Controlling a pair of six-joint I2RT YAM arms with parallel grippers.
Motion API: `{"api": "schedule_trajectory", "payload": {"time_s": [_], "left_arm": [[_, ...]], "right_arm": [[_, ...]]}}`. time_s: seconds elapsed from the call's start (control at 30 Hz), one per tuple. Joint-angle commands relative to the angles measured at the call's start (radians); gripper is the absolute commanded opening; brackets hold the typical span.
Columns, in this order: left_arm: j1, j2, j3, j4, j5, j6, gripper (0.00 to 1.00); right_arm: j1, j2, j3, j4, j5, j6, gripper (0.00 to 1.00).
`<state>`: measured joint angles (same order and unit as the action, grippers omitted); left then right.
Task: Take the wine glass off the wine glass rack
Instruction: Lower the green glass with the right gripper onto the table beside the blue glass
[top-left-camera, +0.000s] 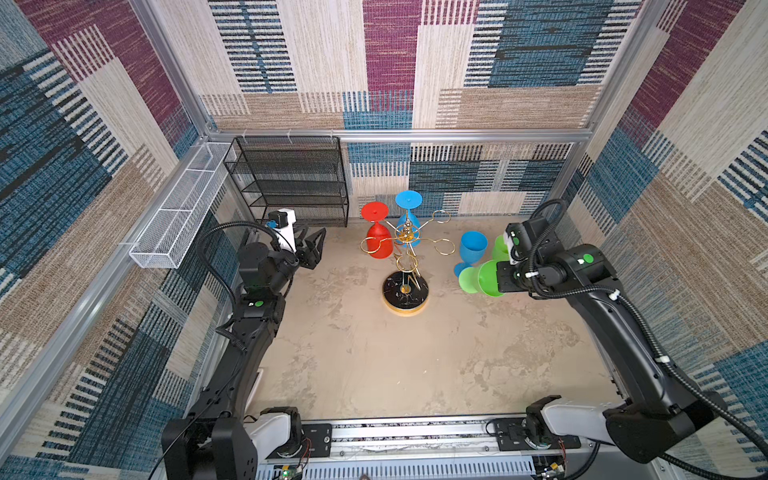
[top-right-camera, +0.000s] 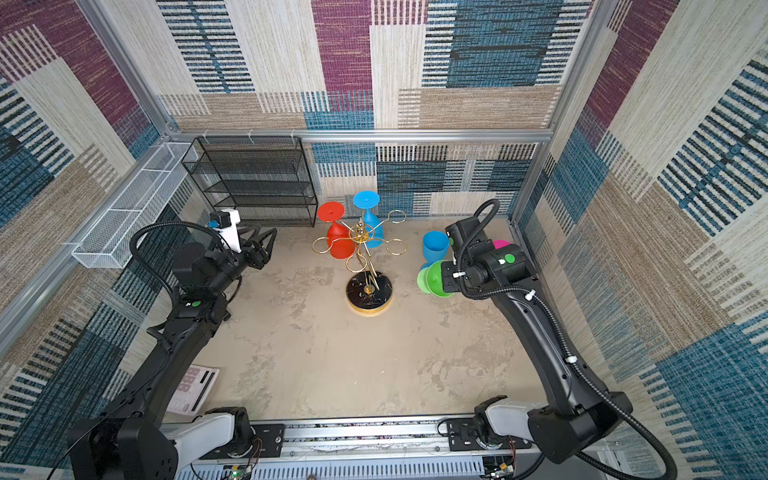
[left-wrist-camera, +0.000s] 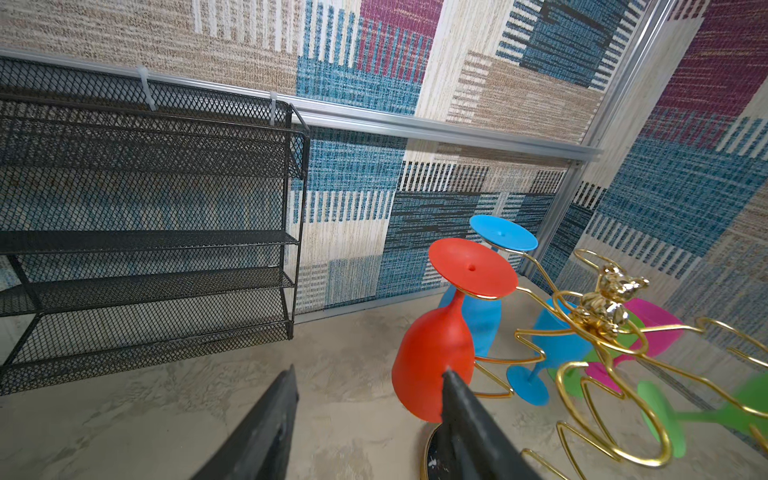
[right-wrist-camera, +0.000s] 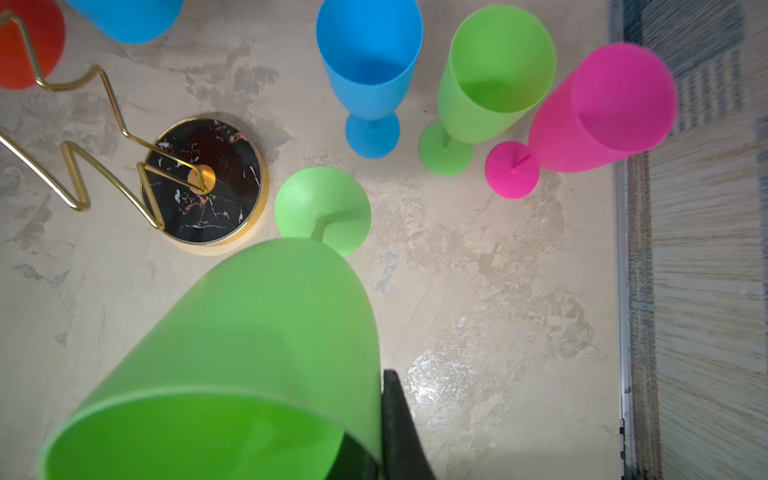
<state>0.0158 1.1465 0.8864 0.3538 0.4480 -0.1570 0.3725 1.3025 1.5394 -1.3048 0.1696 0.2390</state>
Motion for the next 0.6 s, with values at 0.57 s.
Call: {"api": "schedule_trajectory", "payload": {"time_s": [0.57], "left_arm": [[0.035,-0.022,-0.041,0.033,-0.005,0.004,0.58]], "right_arm": [[0.001,0.219,-0.115,0.137,-0.063,0.004,0.00]]}}
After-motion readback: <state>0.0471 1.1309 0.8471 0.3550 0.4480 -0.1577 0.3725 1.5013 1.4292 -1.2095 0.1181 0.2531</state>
